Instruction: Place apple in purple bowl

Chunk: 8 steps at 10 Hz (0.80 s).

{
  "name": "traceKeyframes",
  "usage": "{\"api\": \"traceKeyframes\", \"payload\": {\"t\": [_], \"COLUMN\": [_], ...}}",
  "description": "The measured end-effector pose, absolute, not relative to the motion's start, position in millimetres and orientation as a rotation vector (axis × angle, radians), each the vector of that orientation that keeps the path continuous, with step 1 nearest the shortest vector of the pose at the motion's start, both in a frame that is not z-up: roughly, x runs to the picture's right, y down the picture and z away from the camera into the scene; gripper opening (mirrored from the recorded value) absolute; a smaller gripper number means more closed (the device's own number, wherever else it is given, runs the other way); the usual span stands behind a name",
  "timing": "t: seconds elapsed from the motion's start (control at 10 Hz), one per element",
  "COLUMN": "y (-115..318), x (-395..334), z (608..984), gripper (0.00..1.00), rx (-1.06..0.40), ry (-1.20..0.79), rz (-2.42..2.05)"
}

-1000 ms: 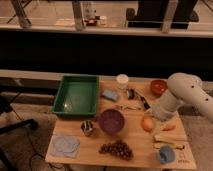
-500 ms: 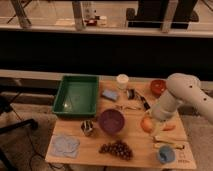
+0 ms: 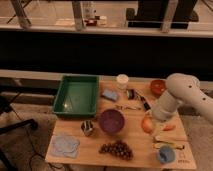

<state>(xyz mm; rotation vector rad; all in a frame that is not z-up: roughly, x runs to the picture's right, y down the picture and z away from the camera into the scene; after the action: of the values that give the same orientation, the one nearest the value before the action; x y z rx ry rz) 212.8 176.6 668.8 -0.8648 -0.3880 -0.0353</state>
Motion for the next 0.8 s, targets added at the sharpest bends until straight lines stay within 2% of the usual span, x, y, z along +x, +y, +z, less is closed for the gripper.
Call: {"api": "traceKeyframes", "payload": {"t": [0.4,0.8], "y": [171.7,163.4], "x": [205.7,151.7], "z": [665.4,661.2], "gripper": [0.00,0.00], "rx": [-0.848,-0.819], "ry": [-0.427,-0.508], "rz": [-0.050,-0.137]}}
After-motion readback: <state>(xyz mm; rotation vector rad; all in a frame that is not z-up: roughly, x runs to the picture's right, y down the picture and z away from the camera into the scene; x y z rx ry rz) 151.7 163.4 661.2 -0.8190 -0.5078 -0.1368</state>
